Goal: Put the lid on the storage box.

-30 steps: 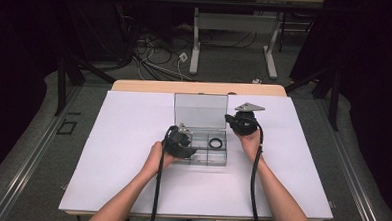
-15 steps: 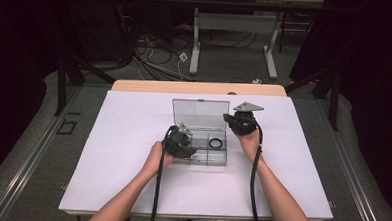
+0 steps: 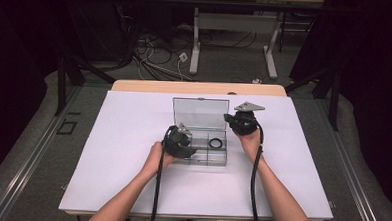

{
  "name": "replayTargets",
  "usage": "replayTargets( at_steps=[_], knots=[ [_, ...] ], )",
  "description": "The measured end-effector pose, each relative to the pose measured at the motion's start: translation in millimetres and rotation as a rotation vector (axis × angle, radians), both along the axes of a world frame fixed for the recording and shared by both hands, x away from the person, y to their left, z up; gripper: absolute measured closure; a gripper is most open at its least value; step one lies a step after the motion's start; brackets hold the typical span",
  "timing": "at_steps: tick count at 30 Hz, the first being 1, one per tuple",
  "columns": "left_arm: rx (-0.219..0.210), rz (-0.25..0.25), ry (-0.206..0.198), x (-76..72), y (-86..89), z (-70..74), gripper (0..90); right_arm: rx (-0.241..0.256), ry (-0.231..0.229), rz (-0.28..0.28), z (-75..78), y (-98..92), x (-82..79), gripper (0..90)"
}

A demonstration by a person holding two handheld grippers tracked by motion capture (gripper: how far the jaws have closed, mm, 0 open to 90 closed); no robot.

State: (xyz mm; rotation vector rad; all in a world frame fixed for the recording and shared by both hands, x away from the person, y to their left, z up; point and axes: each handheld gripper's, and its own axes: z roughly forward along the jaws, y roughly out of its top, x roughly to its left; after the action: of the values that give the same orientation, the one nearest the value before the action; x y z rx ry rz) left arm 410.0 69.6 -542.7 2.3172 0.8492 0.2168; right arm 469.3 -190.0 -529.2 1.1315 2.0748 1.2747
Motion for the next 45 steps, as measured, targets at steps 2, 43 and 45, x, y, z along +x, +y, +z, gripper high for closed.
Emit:
replayTargets(
  at_steps=[2,43,45],
  knots=[
    [-0.003,0.003,-0.012,-0.5,-0.2,-0.8,53.3,-0.003,0.000,0.005,0.5,-0.5,0.0,90.0],
    [-0.194,0.226,-0.363,11.1,47.0,45.3,53.9,-0.012,-0.001,0.038,7.4,-3.7,-8.4,90.0],
    [-0.202,0.217,-0.370,10.8,50.1,46.4,60.4,-0.018,0.003,0.040,8.1,-3.4,-10.6,90.0]
  ],
)
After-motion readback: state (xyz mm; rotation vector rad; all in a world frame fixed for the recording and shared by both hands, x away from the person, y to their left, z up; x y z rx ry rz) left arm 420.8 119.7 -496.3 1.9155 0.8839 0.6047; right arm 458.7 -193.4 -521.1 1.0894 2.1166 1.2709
